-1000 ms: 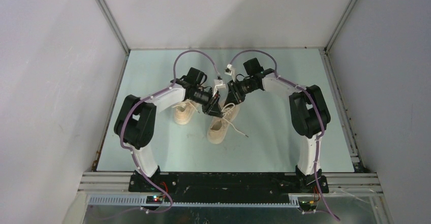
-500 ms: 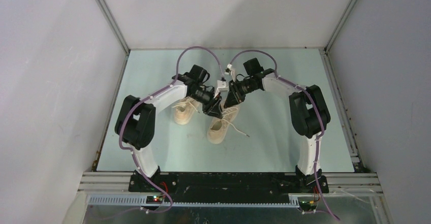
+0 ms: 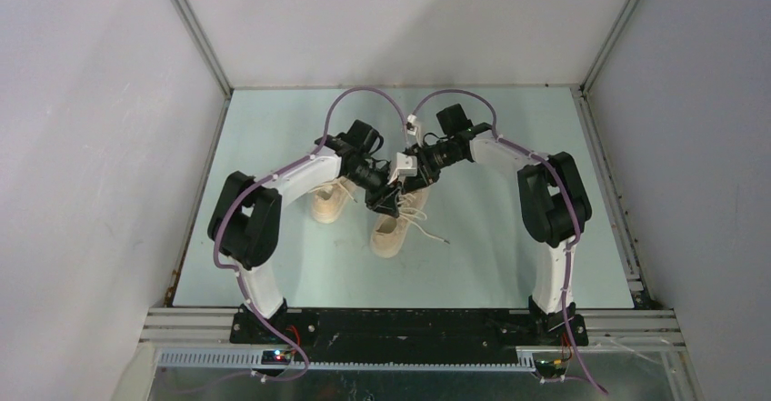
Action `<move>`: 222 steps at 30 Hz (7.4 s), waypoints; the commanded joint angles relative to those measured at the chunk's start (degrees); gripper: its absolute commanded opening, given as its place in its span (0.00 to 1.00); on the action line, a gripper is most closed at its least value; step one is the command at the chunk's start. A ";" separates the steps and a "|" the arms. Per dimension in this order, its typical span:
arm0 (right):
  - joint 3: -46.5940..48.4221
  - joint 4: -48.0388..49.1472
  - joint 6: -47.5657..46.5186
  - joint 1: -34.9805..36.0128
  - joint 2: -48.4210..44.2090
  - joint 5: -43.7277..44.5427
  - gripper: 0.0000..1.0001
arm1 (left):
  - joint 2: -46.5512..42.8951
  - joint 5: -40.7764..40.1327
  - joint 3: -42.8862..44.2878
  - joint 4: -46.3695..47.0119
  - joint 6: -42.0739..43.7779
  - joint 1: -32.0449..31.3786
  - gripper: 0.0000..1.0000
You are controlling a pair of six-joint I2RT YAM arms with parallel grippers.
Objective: Tie the shoes
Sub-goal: Cross the shoelace with the shoelace, then tie the shoelace on the shoe.
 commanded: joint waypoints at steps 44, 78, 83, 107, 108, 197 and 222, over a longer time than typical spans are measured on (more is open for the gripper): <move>-5.26 -12.80 -12.52 0.71 -7.04 7.61 0.10 | 1.02 -4.74 5.35 -5.55 10.03 -1.64 0.42; -2.45 -7.68 2.65 1.36 -10.85 -6.21 0.03 | 1.33 -4.20 3.42 1.78 -0.13 -1.78 0.22; -2.65 -7.81 2.78 1.67 -10.93 -6.57 0.03 | -0.24 -3.99 -1.37 11.36 -10.41 -1.69 0.10; -0.31 -8.11 2.52 0.47 -9.11 -5.67 0.07 | -5.49 -19.18 -3.58 12.31 -18.08 0.22 0.00; -0.24 -8.13 2.45 0.31 -9.10 -5.66 0.08 | -5.51 -20.36 -3.43 11.93 -18.05 0.28 0.00; 18.18 -9.51 -9.78 3.77 14.17 -5.87 0.35 | -10.51 -25.52 -11.72 19.32 -12.44 0.42 0.00; 16.33 -7.46 -5.79 6.52 15.91 -10.53 0.36 | -12.87 -26.72 -14.55 21.32 -13.37 0.42 0.07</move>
